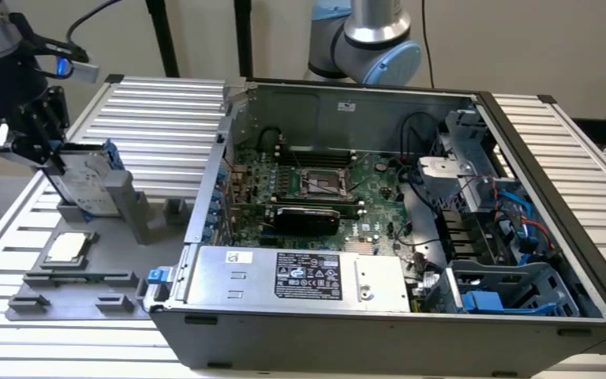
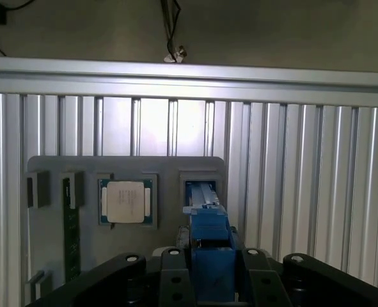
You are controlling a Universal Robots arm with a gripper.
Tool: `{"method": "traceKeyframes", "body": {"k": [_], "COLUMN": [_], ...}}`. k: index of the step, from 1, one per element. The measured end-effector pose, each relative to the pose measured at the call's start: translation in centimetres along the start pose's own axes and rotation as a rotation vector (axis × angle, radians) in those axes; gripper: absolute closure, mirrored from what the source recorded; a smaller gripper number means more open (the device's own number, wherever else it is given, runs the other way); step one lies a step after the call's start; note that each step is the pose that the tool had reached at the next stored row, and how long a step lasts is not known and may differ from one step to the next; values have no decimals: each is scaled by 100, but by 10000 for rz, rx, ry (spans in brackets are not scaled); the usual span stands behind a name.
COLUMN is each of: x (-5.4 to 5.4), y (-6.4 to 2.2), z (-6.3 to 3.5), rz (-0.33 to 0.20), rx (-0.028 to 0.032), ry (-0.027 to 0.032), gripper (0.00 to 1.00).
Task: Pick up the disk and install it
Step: 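Pick up the disk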
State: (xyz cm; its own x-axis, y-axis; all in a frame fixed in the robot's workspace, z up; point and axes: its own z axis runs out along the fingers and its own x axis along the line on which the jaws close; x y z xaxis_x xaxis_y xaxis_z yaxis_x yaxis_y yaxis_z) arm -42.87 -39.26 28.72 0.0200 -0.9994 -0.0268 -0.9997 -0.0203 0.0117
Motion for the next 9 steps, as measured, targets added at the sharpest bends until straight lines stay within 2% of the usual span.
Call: {"method": "traceKeyframes", "body": {"k": [9], "x": [-57], "y": [-6], "z": [1], "rz": [1], "rx": [4], "ry": [-11], "gripper": [100]}}
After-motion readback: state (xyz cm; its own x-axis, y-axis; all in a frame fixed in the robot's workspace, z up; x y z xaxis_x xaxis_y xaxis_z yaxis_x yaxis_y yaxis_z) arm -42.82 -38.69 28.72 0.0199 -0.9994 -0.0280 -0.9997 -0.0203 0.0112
